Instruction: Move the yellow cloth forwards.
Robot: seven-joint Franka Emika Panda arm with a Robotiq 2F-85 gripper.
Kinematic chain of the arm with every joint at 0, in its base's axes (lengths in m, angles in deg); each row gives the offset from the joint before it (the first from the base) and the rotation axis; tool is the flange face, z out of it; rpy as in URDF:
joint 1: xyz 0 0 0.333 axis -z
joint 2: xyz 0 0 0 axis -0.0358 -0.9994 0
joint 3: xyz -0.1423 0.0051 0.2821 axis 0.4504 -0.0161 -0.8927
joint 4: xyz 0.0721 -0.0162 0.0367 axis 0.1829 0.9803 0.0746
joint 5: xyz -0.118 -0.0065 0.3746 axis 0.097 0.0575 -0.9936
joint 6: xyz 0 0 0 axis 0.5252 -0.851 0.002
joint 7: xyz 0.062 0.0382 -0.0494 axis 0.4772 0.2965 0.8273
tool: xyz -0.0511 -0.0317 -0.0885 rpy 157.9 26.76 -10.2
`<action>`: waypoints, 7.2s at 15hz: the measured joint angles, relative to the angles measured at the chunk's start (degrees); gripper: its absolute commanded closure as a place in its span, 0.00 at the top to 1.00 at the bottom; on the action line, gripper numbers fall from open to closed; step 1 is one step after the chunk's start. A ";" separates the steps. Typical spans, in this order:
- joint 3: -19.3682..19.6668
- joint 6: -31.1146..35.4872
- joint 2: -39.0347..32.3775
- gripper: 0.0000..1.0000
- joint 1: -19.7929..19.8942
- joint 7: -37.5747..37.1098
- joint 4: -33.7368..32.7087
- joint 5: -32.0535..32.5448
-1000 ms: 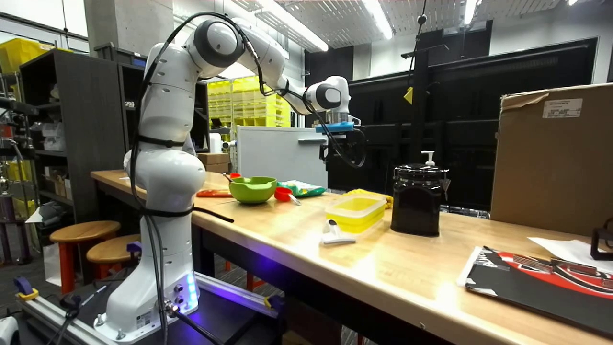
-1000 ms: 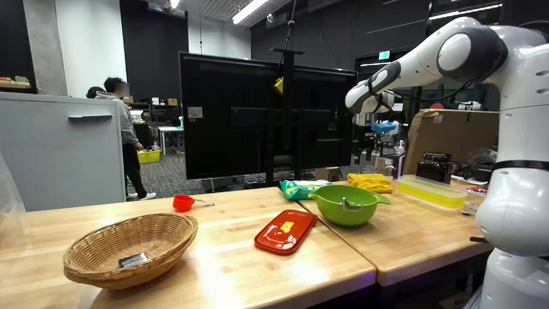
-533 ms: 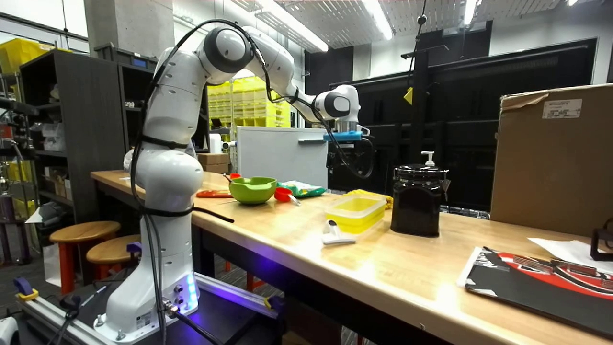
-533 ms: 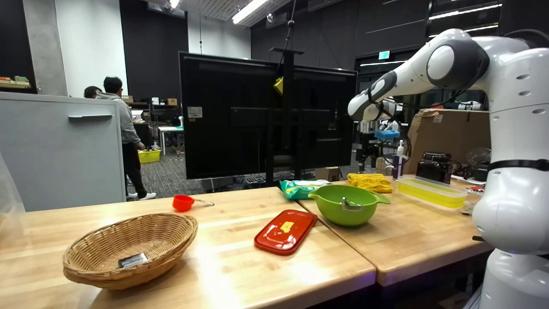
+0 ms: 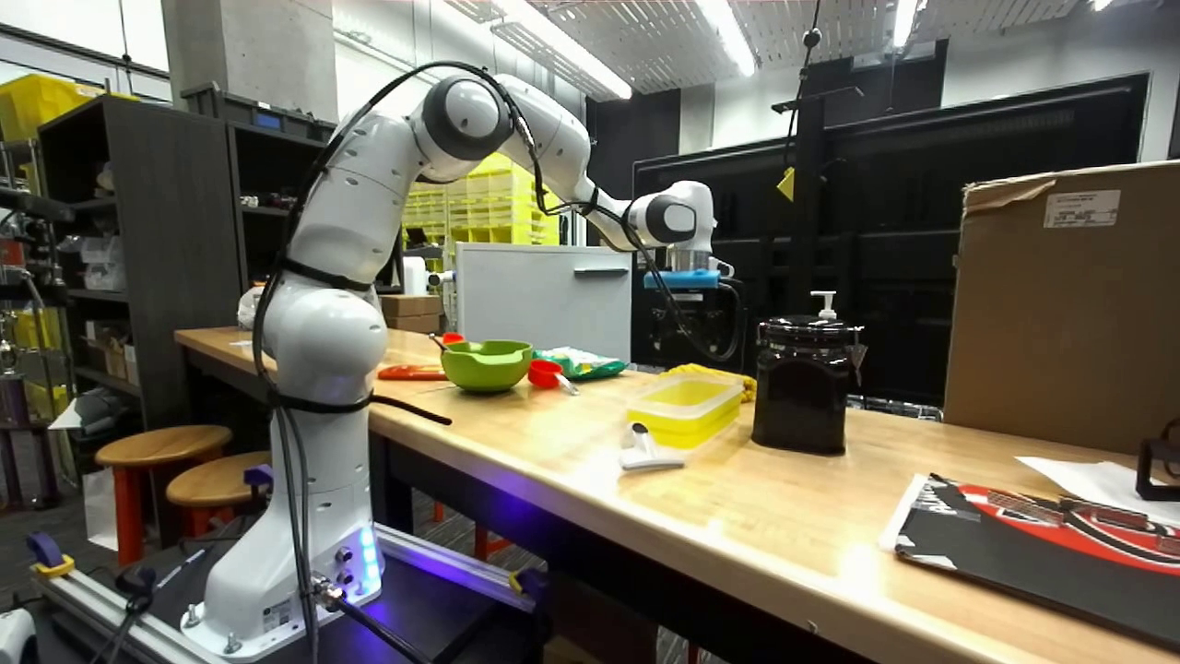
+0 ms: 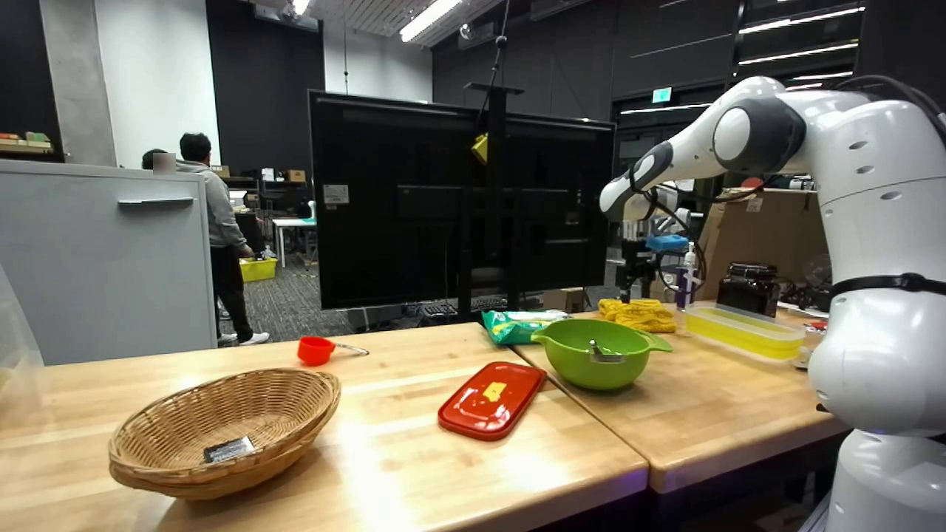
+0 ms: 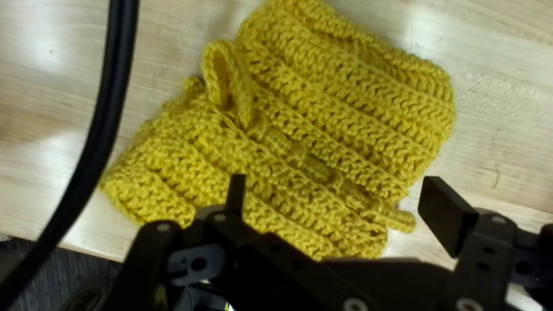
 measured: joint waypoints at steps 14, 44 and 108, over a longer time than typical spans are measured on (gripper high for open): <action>-3.53 -0.16 -10.91 0.31 6.34 3.99 -10.57 -1.88; -3.81 12.66 3.24 0.04 5.44 -6.12 12.08 -2.63; -4.74 -4.66 54.62 1.00 -0.77 -34.01 54.85 10.21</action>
